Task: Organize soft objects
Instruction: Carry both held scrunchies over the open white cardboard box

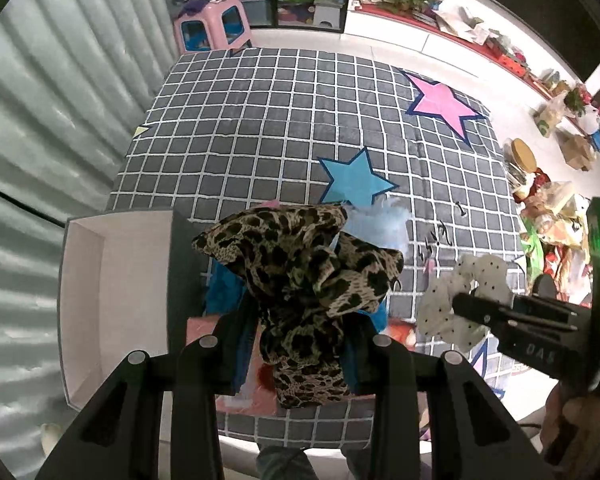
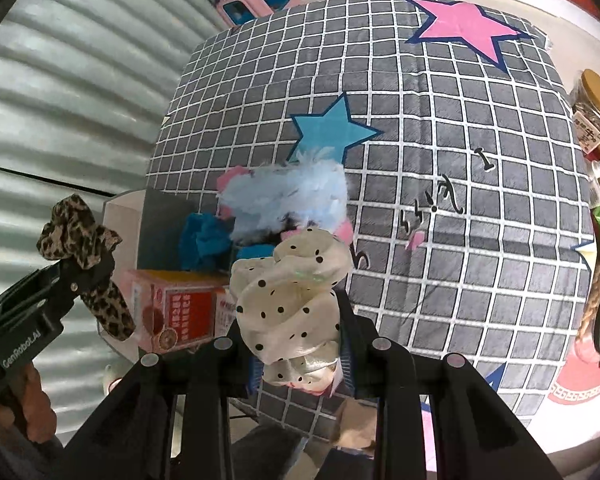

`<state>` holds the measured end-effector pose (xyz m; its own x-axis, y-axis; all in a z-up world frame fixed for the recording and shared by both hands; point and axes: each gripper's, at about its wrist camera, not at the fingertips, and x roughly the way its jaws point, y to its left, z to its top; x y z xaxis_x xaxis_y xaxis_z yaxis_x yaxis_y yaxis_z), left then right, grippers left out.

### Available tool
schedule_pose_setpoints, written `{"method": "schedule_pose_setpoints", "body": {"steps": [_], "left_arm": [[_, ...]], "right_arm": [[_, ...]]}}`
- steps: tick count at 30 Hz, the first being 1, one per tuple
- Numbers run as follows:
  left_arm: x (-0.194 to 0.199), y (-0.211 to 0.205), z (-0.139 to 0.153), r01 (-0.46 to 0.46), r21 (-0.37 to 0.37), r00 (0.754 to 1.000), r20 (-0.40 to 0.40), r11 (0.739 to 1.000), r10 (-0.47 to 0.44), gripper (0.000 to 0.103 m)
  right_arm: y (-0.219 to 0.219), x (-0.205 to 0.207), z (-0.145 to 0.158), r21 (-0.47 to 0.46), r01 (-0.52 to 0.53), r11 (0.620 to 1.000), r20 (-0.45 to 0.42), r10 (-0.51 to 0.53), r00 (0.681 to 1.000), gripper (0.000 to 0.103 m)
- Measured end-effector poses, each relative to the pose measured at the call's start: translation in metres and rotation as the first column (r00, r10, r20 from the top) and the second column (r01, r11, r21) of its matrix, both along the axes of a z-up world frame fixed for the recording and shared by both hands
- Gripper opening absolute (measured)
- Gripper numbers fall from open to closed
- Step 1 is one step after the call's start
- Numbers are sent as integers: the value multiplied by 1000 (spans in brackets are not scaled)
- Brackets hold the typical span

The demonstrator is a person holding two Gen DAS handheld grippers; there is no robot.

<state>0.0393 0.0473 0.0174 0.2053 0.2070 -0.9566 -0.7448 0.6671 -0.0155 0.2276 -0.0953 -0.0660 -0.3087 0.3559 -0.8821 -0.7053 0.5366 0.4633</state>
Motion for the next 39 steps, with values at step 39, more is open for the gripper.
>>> {"method": "schedule_pose_setpoints", "body": {"steps": [39], "left_arm": [[-266,60,-17,-285,-13,958,44,959,285,39]], "right_arm": [[103,-238,79,19,-272,962,154,266,952,32]]}}
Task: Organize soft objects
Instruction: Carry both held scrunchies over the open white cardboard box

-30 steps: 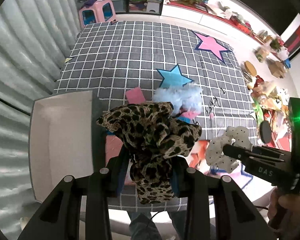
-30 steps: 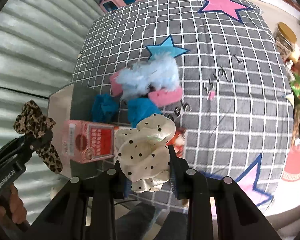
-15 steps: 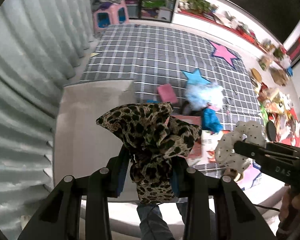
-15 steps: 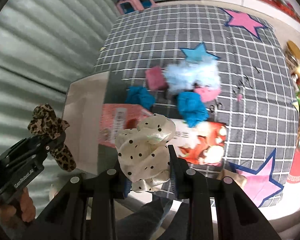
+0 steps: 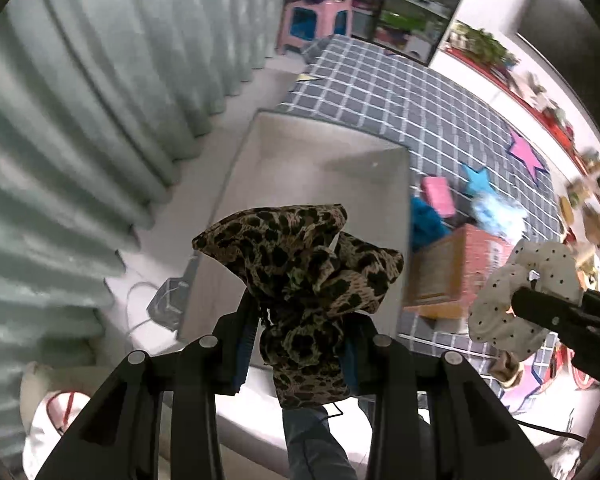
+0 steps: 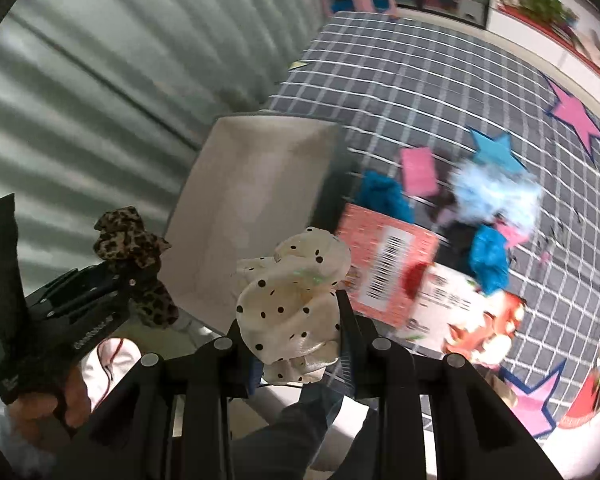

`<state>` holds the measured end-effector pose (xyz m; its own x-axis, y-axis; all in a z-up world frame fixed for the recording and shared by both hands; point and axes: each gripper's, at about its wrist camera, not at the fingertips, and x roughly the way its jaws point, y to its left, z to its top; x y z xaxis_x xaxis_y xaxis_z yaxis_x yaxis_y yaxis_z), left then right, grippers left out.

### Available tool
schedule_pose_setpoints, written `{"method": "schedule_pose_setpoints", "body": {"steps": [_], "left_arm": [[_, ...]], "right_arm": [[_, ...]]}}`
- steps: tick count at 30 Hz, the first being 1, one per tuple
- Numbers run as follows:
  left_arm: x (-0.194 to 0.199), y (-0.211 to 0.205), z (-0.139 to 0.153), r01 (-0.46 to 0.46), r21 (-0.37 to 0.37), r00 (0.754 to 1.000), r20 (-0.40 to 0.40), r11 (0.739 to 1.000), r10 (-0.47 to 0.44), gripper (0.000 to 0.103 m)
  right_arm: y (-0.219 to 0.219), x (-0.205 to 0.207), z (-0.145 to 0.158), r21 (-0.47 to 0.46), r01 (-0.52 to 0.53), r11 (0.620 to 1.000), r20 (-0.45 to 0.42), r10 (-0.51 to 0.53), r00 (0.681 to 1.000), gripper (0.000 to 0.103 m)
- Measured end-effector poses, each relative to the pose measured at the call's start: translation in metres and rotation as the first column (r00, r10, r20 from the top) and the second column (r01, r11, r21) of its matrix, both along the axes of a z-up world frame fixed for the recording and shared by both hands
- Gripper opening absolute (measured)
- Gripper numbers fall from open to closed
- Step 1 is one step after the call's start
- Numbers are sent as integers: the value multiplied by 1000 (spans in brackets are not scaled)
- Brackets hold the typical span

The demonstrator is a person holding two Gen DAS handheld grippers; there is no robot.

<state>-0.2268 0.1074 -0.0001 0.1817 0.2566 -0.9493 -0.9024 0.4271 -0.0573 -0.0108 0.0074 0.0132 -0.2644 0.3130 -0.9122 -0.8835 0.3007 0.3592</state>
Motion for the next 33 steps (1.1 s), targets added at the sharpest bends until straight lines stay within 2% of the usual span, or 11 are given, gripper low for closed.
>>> {"method": "schedule_pose_setpoints", "body": {"steps": [9,14,33], "left_arm": [[-21,8,-18,-48,-20,999,-20,999,48,39],[-23,11,-27,-56,-41,998,-23,998,55,39],[-21,17,-49,-53,-85,997,-68,995,48,40]], "right_arm": [[38,-48,-3,-5,-119,993,4,119,993,32],[47,-63,-7,-18,-152,988,3,152,988,32],[60,-69,-24,-58,-177,982,-6,177,984,32]]}}
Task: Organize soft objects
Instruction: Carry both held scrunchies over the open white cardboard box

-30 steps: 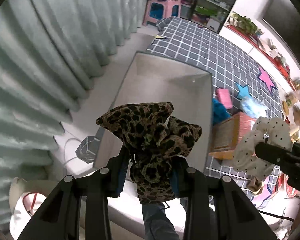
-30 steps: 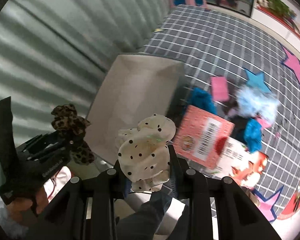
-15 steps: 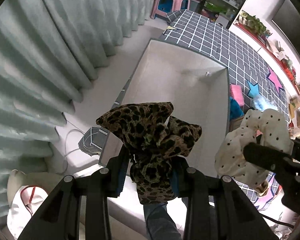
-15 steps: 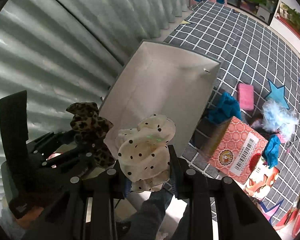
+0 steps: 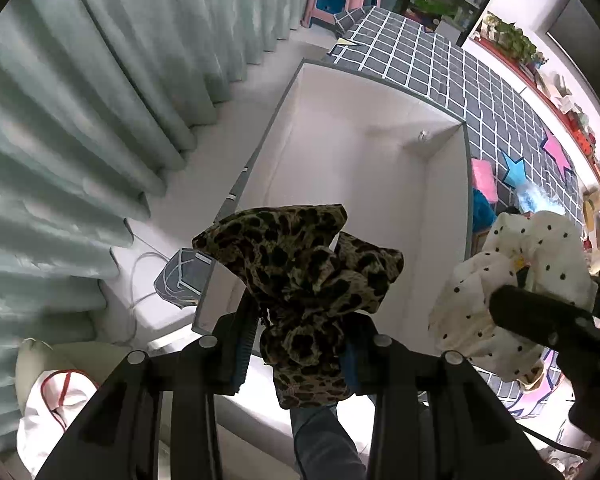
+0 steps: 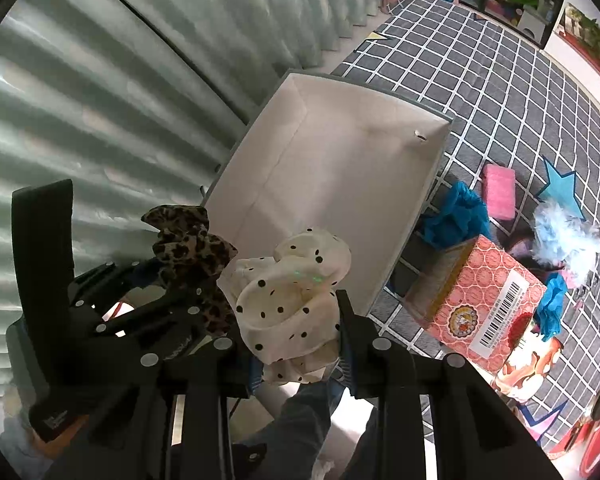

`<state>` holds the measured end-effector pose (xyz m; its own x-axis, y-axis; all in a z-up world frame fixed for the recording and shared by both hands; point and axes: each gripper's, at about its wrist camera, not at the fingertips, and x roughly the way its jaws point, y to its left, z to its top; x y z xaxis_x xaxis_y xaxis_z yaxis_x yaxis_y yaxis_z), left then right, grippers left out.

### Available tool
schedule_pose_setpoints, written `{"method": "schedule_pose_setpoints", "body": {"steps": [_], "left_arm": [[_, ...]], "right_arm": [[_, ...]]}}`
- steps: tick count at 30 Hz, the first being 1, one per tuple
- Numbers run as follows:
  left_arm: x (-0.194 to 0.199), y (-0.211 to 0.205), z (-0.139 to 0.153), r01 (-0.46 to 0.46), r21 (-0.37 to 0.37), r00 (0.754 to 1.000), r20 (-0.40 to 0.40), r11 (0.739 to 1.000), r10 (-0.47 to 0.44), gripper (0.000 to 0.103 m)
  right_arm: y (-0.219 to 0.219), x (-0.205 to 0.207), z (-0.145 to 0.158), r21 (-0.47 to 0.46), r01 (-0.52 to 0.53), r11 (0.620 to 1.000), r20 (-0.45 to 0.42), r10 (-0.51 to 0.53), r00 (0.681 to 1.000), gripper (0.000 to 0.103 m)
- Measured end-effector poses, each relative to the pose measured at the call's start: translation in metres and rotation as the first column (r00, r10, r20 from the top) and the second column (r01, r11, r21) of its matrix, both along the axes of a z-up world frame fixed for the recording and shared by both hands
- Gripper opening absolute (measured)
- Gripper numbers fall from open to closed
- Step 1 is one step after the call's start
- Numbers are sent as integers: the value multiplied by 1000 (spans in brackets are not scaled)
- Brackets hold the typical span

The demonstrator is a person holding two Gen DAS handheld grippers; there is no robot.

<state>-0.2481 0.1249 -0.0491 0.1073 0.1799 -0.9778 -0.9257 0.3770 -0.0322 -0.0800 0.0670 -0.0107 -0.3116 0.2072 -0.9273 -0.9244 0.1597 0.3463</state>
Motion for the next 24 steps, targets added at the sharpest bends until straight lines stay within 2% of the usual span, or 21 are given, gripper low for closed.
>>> {"method": "schedule_pose_setpoints", "body": {"steps": [24], "left_arm": [[8,7,-16,7,-26,1000,-30,1000,-7,42]], "right_arm": [[16,-6,-17,-34,-18,999,-8,18,1000,32]]}}
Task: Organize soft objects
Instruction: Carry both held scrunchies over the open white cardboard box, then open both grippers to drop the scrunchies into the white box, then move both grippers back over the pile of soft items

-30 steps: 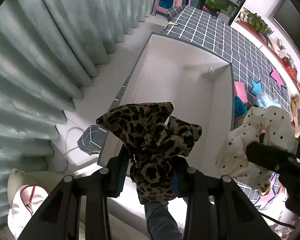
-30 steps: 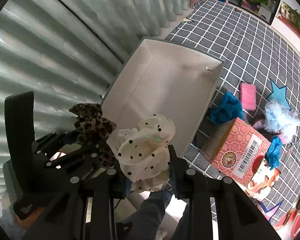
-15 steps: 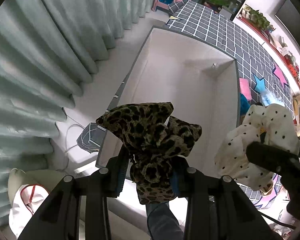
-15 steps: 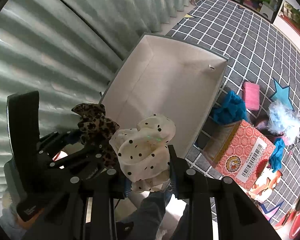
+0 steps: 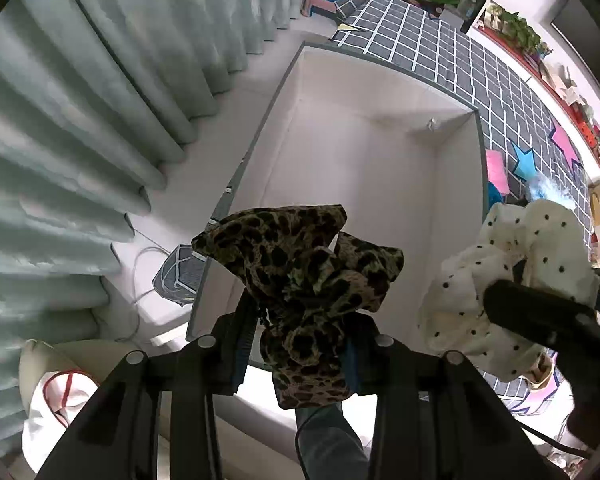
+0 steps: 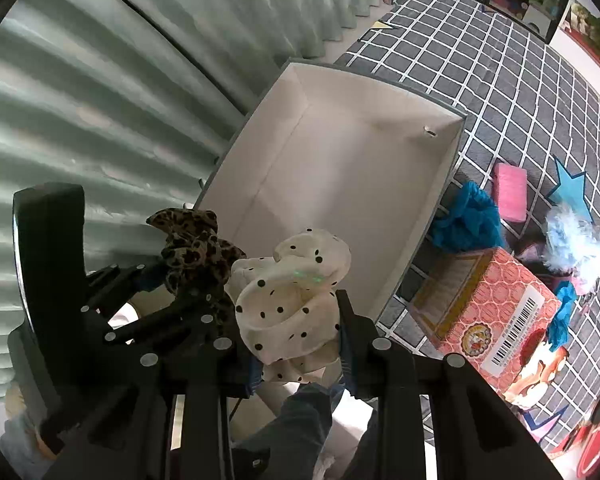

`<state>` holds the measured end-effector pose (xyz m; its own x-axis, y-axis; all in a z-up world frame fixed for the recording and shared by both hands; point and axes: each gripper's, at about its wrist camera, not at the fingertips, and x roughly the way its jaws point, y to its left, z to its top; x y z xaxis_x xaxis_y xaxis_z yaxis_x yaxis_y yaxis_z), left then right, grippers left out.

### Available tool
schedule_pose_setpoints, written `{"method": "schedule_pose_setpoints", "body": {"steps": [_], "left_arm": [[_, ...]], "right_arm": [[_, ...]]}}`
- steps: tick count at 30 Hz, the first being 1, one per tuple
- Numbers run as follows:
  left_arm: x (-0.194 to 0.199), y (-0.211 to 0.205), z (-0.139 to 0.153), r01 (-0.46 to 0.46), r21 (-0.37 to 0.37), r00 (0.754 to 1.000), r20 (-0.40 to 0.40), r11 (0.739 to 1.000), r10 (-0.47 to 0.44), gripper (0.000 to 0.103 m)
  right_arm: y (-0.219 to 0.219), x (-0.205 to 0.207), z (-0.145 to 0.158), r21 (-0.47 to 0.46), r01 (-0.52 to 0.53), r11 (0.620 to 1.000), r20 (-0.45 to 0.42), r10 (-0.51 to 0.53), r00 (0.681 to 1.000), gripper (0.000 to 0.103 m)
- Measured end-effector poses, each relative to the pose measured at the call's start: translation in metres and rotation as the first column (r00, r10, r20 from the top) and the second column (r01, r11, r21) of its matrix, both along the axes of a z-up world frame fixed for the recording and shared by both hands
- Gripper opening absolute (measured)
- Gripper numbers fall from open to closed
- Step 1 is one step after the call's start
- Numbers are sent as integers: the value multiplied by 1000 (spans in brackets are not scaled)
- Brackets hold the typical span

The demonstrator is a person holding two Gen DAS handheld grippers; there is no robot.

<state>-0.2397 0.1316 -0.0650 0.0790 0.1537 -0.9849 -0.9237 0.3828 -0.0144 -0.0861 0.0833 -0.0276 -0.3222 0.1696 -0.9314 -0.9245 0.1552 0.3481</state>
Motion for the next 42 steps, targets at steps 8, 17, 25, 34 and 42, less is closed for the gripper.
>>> {"method": "schedule_pose_setpoints", "body": {"steps": [8,17,25,34,42], "left_arm": [[1,-1,1,3,25,1000,9,1000,-3,70],[-4,1,9,-32,35,996,85,999,29,100],[0,4,15,-57,-3,990,126,998,57,103],[43,0,42,35,6,984,172,999,-35,103],[125,-19,58,214,18,961,177,977,-214,103]], "right_arm": [[2,1,-3,9,-6,1000,-15,6,1000,33],[-3,8,10,45,-1,999,15,0,1000,100],[-17,36,34,110,78,991,31,-82,996,103],[-55,101,45,133,253,958,19,-258,966,103],[-118,173,29,95,442,892,9,-444,896,103]]}}
